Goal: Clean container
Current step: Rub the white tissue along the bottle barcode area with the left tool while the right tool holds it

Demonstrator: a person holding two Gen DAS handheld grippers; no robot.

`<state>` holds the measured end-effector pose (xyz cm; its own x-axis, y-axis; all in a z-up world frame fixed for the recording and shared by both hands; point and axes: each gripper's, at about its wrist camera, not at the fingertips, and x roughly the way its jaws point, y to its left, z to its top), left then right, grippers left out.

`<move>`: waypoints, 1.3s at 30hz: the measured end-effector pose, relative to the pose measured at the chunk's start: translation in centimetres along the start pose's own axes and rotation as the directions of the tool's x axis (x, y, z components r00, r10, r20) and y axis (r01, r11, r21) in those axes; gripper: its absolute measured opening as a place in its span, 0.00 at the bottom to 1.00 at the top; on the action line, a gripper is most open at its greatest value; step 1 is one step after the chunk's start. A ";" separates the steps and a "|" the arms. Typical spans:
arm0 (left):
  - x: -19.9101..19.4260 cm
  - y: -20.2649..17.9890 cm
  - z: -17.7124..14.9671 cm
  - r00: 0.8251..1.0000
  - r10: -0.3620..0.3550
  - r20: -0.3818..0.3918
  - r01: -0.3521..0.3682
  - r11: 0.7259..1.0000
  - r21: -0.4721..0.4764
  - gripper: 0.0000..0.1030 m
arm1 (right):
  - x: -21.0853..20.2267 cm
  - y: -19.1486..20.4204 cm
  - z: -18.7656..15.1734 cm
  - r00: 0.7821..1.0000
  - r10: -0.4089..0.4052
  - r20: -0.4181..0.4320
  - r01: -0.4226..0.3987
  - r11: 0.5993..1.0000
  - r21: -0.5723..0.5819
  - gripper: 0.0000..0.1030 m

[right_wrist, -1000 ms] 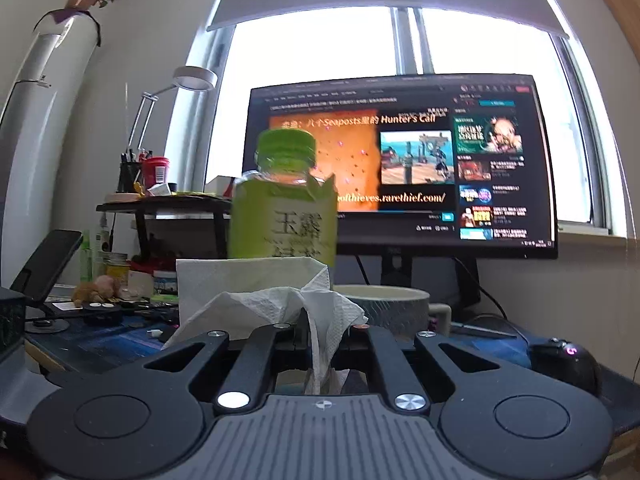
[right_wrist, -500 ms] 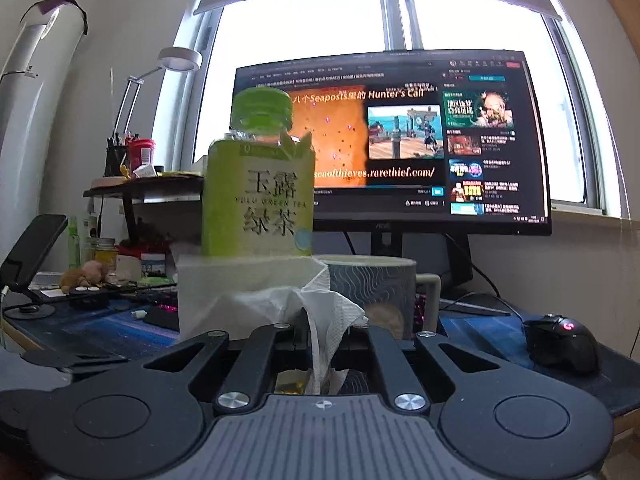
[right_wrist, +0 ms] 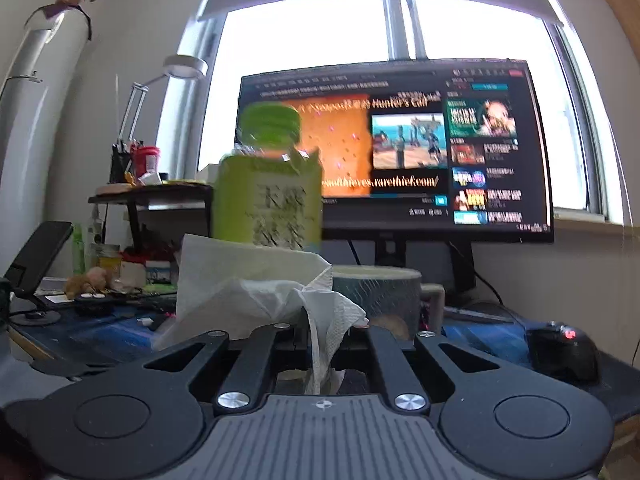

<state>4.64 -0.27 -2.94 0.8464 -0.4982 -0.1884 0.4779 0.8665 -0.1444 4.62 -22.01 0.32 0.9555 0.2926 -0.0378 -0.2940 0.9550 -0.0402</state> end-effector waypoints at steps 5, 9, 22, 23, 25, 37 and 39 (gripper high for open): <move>0.0 0.0 0.0 1.000 -0.001 0.000 0.001 1.000 -0.001 0.62 | 0.0 0.0 -0.1 1.000 -0.004 -0.005 0.004 1.000 -0.005 0.08; 0.0 0.0 -0.1 1.000 0.000 -0.001 0.000 1.000 0.000 0.62 | -0.7 0.6 0.6 1.000 0.008 0.025 -0.008 1.000 -0.018 0.08; 0.0 -0.1 0.0 1.000 -0.001 -0.005 0.001 1.000 0.003 0.62 | 0.1 0.2 -0.1 1.000 -0.001 -0.003 0.000 1.000 -0.010 0.08; 0.0 -0.1 0.0 1.000 0.000 -0.005 0.001 1.000 0.004 0.62 | 0.1 0.2 -0.1 1.000 -0.001 -0.006 0.001 1.000 -0.009 0.08; 0.0 -0.2 0.0 1.000 0.000 -0.006 0.000 1.000 0.005 0.62 | 0.1 0.1 -0.1 1.000 -0.002 -0.009 0.002 1.000 -0.009 0.08; 0.1 -0.1 0.1 1.000 -0.002 -0.008 0.002 1.000 0.007 0.62 | -0.7 0.8 0.8 0.999 0.016 0.028 -0.015 0.999 -0.030 0.08; 0.1 -0.1 0.1 1.000 -0.002 -0.007 0.002 1.000 0.006 0.62 | -0.4 0.6 0.6 1.000 0.010 0.016 -0.010 1.000 -0.025 0.08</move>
<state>4.67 -0.39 -2.82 0.8439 -0.4998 -0.1952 0.4807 0.8658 -0.1386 4.09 -21.55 0.88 0.9528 0.3029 -0.0220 -0.3037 0.9506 -0.0649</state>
